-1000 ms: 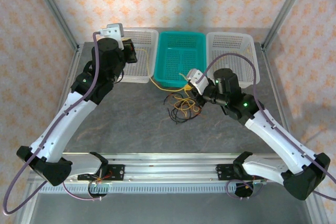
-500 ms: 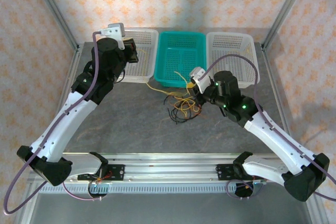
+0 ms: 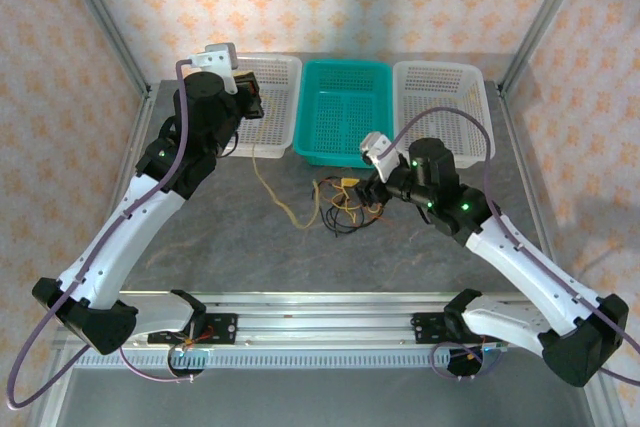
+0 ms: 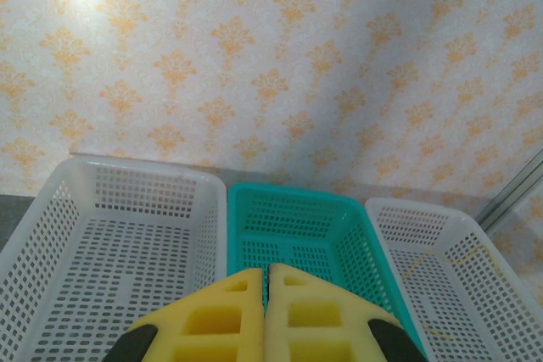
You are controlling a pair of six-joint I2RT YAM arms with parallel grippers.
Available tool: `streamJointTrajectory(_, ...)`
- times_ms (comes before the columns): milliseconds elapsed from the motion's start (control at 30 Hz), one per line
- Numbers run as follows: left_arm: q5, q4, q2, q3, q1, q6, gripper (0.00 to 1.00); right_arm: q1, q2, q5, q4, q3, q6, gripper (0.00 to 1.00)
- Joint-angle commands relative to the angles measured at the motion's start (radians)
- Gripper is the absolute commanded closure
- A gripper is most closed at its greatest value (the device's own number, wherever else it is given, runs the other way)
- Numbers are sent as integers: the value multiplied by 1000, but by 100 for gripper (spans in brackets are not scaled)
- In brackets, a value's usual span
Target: Untangle the cables
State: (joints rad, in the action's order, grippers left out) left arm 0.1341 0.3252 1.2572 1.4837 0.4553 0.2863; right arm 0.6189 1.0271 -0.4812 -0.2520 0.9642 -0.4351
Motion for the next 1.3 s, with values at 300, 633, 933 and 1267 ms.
streamJointTrajectory(300,-1,-12,-21,1,-7,9,100,202,123,-70,284,-15,166,10)
streamJointTrajectory(633,-4,-14,-18,3,-8,11,100,246,332,-87,299,35,145,11)
streamJointTrajectory(933,1,-14,-19,-4,-9,11,100,260,341,-122,352,4,179,15)
streamJointTrajectory(1267,4,-17,-20,-13,-8,10,100,259,279,116,245,28,154,22)
